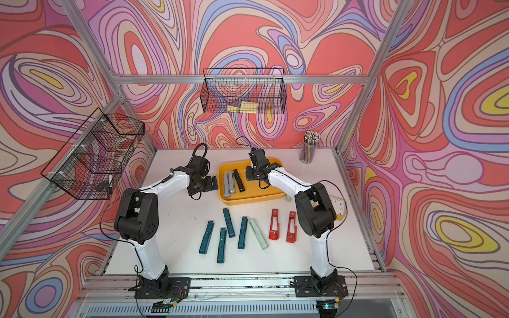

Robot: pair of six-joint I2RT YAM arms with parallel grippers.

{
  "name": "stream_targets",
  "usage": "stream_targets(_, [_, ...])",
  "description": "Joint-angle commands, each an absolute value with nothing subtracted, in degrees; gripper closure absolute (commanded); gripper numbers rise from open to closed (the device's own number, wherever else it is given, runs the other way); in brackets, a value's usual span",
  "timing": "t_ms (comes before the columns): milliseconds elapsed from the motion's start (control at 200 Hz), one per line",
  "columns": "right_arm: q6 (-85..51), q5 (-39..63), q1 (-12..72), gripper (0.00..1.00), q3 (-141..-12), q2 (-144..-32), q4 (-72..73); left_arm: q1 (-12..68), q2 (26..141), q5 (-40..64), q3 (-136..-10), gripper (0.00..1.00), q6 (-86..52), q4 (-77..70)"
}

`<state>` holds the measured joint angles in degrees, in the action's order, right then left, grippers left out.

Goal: Put the pruning pliers into the storage box
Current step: Place the pruning pliers in the storage box.

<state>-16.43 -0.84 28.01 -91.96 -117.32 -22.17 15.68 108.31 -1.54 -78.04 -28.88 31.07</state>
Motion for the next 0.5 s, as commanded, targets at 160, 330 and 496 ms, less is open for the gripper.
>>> stream_targets(160, [-15.34,-0.33,27.61,0.70,-95.76,-123.54,-20.65,15.25,108.46,-2.28,-80.22,0.01,-28.36,33.86])
stream_targets(330, [-15.69,0.61,27.58,0.81,-96.47,-124.83,-20.09,15.27,108.31,-2.39,-80.42,0.01,-28.31,34.15])
stream_targets(496, [-16.33,2.55,27.59,0.82,-96.07,-125.64,-19.26,15.27,108.03,-2.54,-80.25,0.01,-28.28,34.19])
